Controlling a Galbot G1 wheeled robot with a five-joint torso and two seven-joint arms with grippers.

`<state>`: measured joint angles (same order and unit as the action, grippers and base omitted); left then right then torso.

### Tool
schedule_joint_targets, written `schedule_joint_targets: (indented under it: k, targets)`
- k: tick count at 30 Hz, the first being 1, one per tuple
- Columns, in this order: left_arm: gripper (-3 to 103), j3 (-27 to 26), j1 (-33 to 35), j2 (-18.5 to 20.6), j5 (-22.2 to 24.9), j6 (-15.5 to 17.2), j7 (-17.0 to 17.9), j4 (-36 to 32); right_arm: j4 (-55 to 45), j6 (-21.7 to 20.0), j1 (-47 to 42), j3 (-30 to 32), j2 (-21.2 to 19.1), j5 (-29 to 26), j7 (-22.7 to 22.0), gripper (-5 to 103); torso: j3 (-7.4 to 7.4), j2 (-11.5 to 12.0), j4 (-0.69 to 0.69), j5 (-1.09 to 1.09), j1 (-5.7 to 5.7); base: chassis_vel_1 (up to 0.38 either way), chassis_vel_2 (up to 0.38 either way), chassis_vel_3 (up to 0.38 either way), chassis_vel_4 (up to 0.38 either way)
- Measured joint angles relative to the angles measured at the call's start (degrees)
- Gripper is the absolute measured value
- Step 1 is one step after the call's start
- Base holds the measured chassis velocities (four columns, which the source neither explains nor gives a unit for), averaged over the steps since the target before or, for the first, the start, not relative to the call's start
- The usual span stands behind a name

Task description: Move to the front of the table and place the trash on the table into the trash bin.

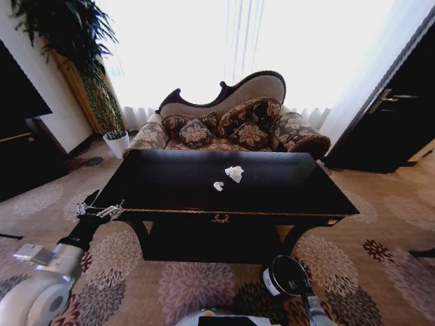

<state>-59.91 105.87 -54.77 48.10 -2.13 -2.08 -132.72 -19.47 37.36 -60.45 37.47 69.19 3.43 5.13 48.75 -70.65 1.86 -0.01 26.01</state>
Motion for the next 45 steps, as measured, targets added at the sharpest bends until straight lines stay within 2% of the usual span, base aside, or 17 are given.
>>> schedule_joint_targets:
  k: [1,2,4,5,6,7,8,9,13,14,21,24,26,29,34,45]
  targets:
    - [100,0.0,0.0,0.0,0.0,0.0,0.0,0.0,-0.9,0.0,-0.4,0.0,0.2,-0.4,0.0,74,0.00,0.0,0.00,0.00,0.00,0.000,0.000,0.000,0.000]
    - [100,0.0,0.0,0.0,0.0,0.0,0.0,0.0,-1.5,0.0,-0.8,0.0,0.3,-0.7,0.0,74,0.00,0.0,0.00,0.00,0.00,0.000,0.000,0.000,0.000]
    - [100,0.0,0.0,0.0,0.0,0.0,0.0,0.0,-4.8,-0.2,-2.5,-0.3,0.9,-2.5,0.1,85,0.00,0.0,0.00,0.00,0.00,0.000,0.000,0.000,0.000]
    - [100,0.0,0.0,0.0,0.0,0.0,0.0,0.0,-4.8,-0.2,-2.5,-0.3,0.9,-2.5,0.1,85,0.00,0.0,0.00,0.00,0.00,0.000,0.000,0.000,0.000]
    - [100,0.0,0.0,0.0,0.0,0.0,0.0,0.0,-6.5,-0.2,-3.6,-0.5,1.3,-3.4,0.4,90,0.00,0.0,-0.01,0.00,0.00,0.000,0.000,0.000,0.000]
    - [100,0.0,0.0,0.0,0.0,0.0,0.0,0.0,-7.4,-0.3,-4.3,-0.6,1.5,-3.9,0.6,90,0.00,0.0,-0.01,0.00,0.00,0.000,0.000,0.000,0.000]
    - [100,0.0,0.0,0.0,0.0,0.0,0.0,0.0,-8.8,-0.4,-5.3,-0.8,1.7,-4.7,0.8,95,0.00,0.0,-0.02,-0.01,0.00,0.000,0.000,0.000,0.000]
    - [100,0.0,0.0,0.0,0.0,0.0,0.0,0.0,-12.6,-0.8,-8.1,-1.8,2.5,-7.5,1.6,99,0.00,0.0,-0.01,-0.02,0.00,0.000,0.000,0.000,0.000]
    - [100,0.0,0.0,0.0,0.0,0.0,0.0,0.0,-20.5,-2.3,-14.1,-4.6,4.0,-14.6,3.4,100,0.00,0.0,0.01,0.04,-0.01,0.000,0.000,0.000,0.000]
    - [100,0.0,0.0,0.0,0.0,0.0,0.0,0.0,-26.3,-3.2,-18.1,-5.3,4.8,-19.3,4.5,100,-0.01,0.0,0.01,0.00,0.00,0.000,0.000,0.000,0.000]
    - [100,0.0,0.0,0.0,0.0,0.0,0.0,0.0,-38.9,-4.3,-27.2,-5.6,5.7,-26.3,6.0,100,-0.01,0.0,0.00,-0.02,-0.01,0.000,0.000,0.000,0.000]
    - [100,0.0,0.0,0.0,0.0,0.0,0.0,0.0,-49.7,-5.4,-34.2,-4.8,6.6,-29.4,6.1,100,-0.01,0.0,0.01,0.00,-0.01,0.000,0.000,0.000,0.000]
    - [100,0.0,0.0,0.0,0.0,0.0,0.0,0.0,-51.6,-5.5,-35.3,-4.6,6.9,-29.8,6.1,100,-0.01,0.0,0.00,-0.01,-0.01,0.000,0.000,0.000,0.000]
    - [100,0.0,0.0,0.0,0.0,0.0,0.0,0.0,-60.5,-5.9,-40.9,-3.2,8.4,-30.9,5.9,100,-0.01,0.0,0.00,-0.02,-0.01,0.000,0.000,0.000,0.000]
    - [100,0.0,0.0,0.0,0.0,0.0,0.0,0.0,-67.0,-5.5,-45.2,-1.7,9.9,-31.0,5.3,100,0.00,0.0,0.01,0.00,-0.01,0.000,0.000,0.000,0.000]
    - [100,0.0,0.0,0.0,0.0,0.0,0.0,0.0,-83.6,-5.9,-50.3,4.0,10.2,-30.8,4.0,100,0.00,0.0,0.00,0.00,-0.01,0.000,0.000,0.000,0.000]
